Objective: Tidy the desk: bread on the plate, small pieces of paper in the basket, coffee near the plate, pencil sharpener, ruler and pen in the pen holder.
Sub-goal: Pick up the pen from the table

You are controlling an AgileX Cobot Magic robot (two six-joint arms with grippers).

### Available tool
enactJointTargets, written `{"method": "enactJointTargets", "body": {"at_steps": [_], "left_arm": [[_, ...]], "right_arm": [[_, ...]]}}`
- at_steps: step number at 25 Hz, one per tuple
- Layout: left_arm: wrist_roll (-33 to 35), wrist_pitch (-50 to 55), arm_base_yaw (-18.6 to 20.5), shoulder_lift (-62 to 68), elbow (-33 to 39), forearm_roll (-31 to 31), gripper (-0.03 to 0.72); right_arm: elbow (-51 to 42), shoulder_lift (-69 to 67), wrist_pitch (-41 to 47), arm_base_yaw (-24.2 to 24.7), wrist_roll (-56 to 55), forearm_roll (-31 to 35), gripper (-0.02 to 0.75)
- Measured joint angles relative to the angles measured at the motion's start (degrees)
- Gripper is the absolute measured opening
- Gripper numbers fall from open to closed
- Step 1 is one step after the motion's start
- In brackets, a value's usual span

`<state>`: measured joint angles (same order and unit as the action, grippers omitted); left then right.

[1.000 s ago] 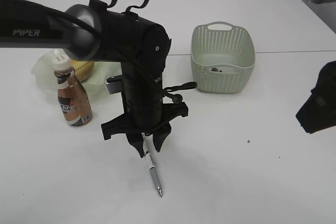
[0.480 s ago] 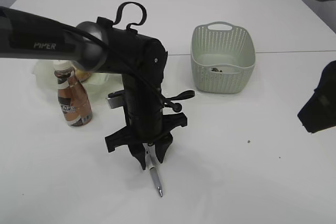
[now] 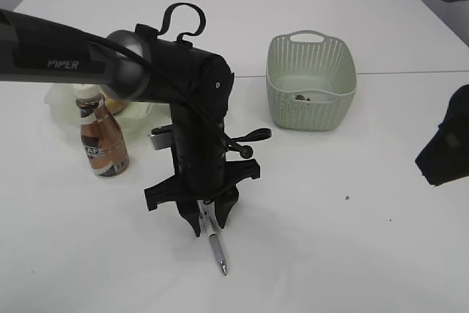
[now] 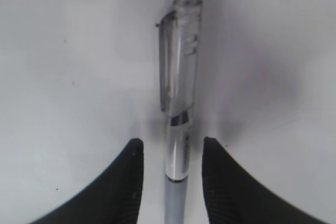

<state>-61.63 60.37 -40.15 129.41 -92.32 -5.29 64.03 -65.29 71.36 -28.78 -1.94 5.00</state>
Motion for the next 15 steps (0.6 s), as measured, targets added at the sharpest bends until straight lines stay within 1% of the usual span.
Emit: {"method": "enactJointTargets", "body": {"at_steps": [15], "left_arm": [[1.34, -0.10, 0.00, 0.12, 0.00, 0.00, 0.284]], "right_arm": [[0.00, 0.00, 0.00, 0.00, 0.00, 0.21, 0.247]]}}
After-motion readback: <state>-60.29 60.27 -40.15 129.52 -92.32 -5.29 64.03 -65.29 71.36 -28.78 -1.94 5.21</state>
